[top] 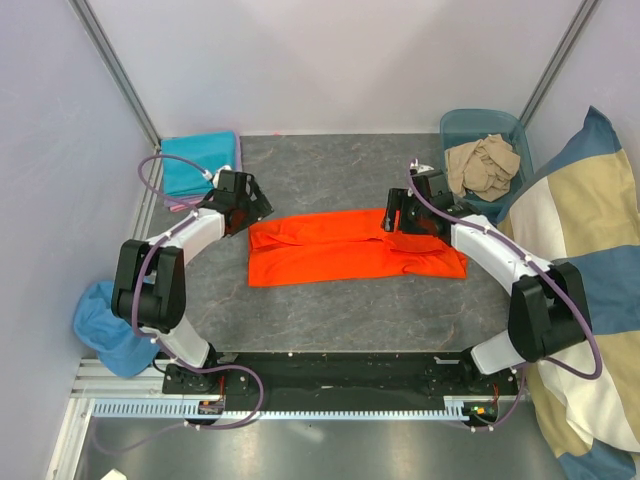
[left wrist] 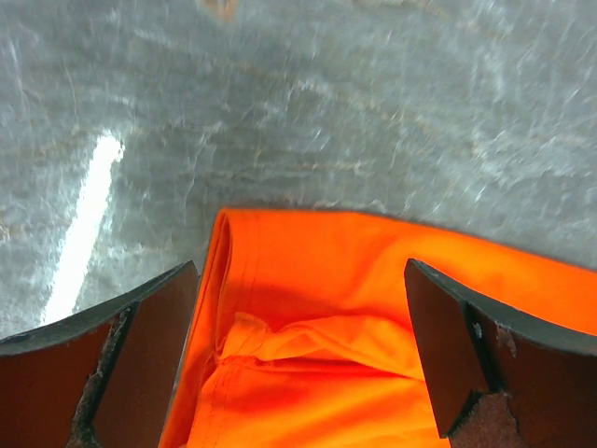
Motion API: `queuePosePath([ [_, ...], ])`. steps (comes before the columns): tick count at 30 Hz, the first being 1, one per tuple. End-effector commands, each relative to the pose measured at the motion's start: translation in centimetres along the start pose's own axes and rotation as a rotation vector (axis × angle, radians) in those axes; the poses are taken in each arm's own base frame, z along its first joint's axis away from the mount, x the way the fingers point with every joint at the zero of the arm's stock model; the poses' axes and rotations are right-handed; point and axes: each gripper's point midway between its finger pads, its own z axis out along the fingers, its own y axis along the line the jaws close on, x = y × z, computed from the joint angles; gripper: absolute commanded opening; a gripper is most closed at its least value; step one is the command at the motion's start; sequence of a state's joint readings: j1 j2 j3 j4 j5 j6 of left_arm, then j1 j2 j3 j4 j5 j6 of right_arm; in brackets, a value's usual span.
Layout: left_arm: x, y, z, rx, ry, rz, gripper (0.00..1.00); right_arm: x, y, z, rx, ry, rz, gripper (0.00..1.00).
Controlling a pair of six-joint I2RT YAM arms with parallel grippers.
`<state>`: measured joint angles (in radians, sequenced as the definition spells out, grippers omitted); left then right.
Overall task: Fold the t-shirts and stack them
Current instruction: Fold the other side of the tshirt into a rectangle, then rotate the tshirt 90 degrees
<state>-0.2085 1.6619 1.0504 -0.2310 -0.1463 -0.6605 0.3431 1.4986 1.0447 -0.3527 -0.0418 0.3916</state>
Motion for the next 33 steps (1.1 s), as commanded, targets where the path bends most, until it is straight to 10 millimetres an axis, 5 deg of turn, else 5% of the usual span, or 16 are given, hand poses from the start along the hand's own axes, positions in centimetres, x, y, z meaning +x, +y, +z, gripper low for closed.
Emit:
queuePosePath([
  [1, 0.3, -0.5, -0.2, 0.024, -0.002, 0.013, 1.00, 0.2, 0.2, -1.3, -0.024, -0.013, -0.016, 0.77],
  [11, -0.1, -2.0, 0.5, 0.074, -0.002, 0.003, 1.00, 2.6, -1.0, -1.3, 0.002, 0.024, -0.020, 0.77],
  [23, 1.9, -3.7, 2.2, 0.137, 0.054, -0.019, 1.00, 3.9, -1.8, -1.7, 0.025, 0.048, -0.034, 0.78],
  [33, 2.9, -3.8, -0.7, 0.172, 0.058, -0.001, 1.00, 5.5, -2.6, -1.2, 0.044, 0.078, -0.026, 0.78],
])
